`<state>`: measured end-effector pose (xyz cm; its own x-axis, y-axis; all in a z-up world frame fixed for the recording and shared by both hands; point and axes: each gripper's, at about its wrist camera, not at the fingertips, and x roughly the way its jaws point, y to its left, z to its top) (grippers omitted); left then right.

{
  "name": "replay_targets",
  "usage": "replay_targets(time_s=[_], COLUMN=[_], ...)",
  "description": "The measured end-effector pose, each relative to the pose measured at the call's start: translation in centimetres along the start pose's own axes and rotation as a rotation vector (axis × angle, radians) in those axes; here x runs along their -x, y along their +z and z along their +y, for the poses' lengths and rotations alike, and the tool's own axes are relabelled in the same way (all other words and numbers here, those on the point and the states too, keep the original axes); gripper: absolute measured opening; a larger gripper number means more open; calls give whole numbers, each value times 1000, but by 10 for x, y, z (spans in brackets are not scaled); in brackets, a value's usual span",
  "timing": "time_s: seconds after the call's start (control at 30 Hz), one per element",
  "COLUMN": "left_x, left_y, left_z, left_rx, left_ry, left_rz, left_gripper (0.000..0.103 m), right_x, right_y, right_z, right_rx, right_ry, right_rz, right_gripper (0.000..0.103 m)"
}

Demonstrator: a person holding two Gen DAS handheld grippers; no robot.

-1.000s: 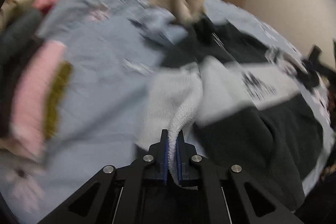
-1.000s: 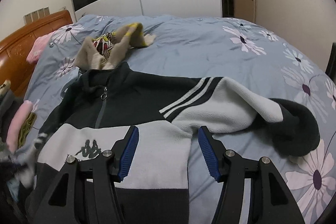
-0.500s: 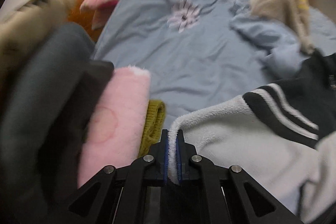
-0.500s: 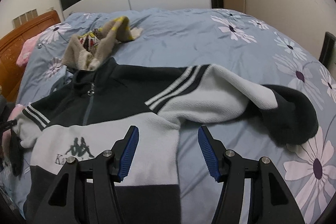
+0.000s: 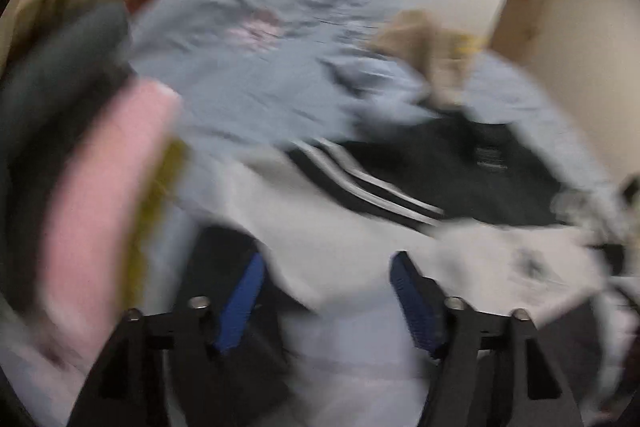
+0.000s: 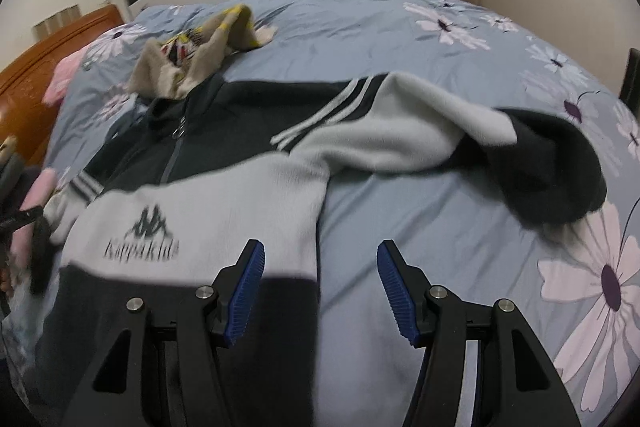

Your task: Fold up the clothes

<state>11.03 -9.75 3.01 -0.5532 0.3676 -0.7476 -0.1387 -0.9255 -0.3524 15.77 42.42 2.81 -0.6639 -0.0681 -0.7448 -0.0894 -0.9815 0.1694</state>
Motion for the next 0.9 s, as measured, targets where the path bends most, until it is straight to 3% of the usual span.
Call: replay_targets(time_s=[0.13,0.23,0.33,0.43,0.63,0.73,0.83,0.9], left_x=[-22,-37,-48,-46,-43,-39,-45,-50], left_y=[-41,-58,-70,-78,-105,-106,-115,-121], left_z=[-21,-31,-38,-40,-42,-47,-59,-74], left_rx=[26,54,101,148,304,310,332,269], left_ry=[-216,-260,-268,-251,-398,-399,-475,-404], left_rz=[193,310,375,358,395,404,474,518], left_gripper=[77,77,77,77,76,75,77,76], right_x=[6,13,19,22,19,19,21,22], right_y=[-31,-53,-72,-83,-92,-95,-99,-102], right_z=[-19,-33,-37,-37,-31,-26,-14,-9], right_rx=[-43,-96,-111,-127,-154,-162,-155,-141], right_ry=[101,178,237,275,376,445,553,582], right_rz=[60,93,109,98,94,106,122,121], right_gripper=[60,60,60,60,61,58,53,53])
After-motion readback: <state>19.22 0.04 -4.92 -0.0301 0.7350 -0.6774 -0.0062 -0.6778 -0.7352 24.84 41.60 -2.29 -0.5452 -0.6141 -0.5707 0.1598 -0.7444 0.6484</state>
